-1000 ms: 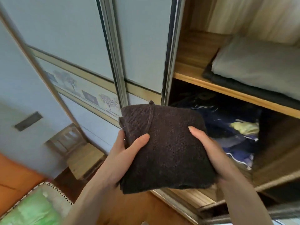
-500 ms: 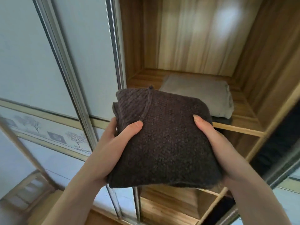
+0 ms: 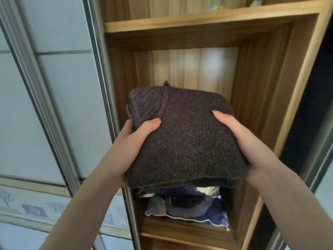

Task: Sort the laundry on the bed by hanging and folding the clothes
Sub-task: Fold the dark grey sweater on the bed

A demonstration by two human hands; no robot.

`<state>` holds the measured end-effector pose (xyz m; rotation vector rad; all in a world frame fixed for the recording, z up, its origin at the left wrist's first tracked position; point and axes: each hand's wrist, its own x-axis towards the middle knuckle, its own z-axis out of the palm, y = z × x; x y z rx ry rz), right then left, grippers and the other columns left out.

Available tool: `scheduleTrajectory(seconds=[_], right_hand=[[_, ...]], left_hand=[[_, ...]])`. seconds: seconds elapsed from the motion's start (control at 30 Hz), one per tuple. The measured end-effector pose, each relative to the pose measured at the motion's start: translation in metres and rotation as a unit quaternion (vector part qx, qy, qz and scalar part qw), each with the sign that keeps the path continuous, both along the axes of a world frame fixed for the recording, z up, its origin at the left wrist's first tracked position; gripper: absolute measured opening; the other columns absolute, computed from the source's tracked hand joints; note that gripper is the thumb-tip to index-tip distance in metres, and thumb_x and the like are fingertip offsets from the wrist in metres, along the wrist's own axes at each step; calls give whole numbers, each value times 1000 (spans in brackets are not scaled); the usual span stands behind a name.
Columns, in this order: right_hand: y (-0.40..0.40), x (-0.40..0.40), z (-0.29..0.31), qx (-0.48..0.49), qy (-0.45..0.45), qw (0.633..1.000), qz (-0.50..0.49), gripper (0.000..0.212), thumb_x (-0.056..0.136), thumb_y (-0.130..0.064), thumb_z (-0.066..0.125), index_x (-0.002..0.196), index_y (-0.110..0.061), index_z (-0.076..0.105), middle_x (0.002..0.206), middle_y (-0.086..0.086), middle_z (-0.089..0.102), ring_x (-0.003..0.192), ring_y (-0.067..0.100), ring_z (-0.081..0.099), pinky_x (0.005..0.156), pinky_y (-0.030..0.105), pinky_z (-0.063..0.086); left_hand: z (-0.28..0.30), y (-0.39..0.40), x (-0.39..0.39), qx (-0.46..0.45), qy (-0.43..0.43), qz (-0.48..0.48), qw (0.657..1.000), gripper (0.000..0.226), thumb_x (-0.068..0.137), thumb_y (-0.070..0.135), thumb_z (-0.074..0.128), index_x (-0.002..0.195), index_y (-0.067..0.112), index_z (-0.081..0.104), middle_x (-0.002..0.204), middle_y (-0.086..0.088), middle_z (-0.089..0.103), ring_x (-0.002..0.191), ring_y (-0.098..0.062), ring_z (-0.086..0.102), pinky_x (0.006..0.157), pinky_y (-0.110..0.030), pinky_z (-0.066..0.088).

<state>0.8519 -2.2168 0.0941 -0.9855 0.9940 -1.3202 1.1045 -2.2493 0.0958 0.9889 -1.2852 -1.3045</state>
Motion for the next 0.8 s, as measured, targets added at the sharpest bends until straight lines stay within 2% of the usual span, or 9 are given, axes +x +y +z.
scheduleTrajectory(seconds=[0.07,0.1,0.17,0.27,0.33,0.43,0.57,0.7,0.8], right_hand=[[-8,-4,10,14,-20,1000,7,49,74,-56,83,112,-26,79,114,9,78,98,29,78,67,40,65],[-15,-7,13,5,-24,1000,10,47,72,-56,84,109,-28,82,111,8,79,97,29,78,67,40,64],[-26,-9,20,-3,-29,1000,-5,43,75,-55,83,108,-28,83,112,7,79,99,29,78,76,42,64],[-49,-17,17,0,-18,997,-75,65,71,-54,88,127,-26,71,116,8,78,105,32,76,100,51,56],[-64,-21,16,6,-18,995,-98,71,70,-54,90,132,-27,66,120,8,76,110,34,73,104,55,53],[-84,-26,9,22,-11,993,-116,82,67,-53,92,138,-26,62,126,11,73,114,36,71,106,57,52],[-102,-32,-1,49,33,990,-131,93,67,-55,91,146,-23,55,129,11,71,116,35,69,109,55,50],[-115,-38,-8,64,97,978,-170,100,67,-64,87,149,-20,52,127,9,70,113,31,69,106,49,52],[-121,-43,-8,57,124,972,-194,97,72,-66,82,150,-18,50,127,8,70,111,28,69,98,41,55]], left_hand=[[9,-17,-8,9,-2,-14,1000,92,57,66,89,138,47,52,125,5,72,97,-19,79,80,-43,66],[13,-25,-12,15,0,-20,1000,91,60,65,89,140,46,50,126,4,71,96,-19,79,77,-41,66],[17,-42,-21,26,14,-32,999,85,68,60,90,142,43,50,127,1,71,96,-20,79,73,-39,66],[20,-67,-34,26,22,-40,999,82,73,58,87,142,46,46,130,3,67,105,-20,76,67,-33,65],[18,-84,-40,12,25,-36,999,77,74,58,86,137,53,42,131,6,63,110,-20,70,63,-28,63],[14,-107,-49,6,13,-23,1000,88,74,59,86,146,53,35,130,8,58,110,-19,66,68,-30,59],[-1,-131,-56,21,-13,1,1000,107,75,56,87,158,42,21,113,13,51,99,-13,61,67,-30,52],[-8,-147,-61,16,-48,17,999,103,77,58,86,157,31,27,110,11,53,96,-12,61,64,-28,52],[-5,-156,-64,18,-61,0,998,94,80,57,84,155,28,34,112,8,57,97,-15,64,63,-29,52]])
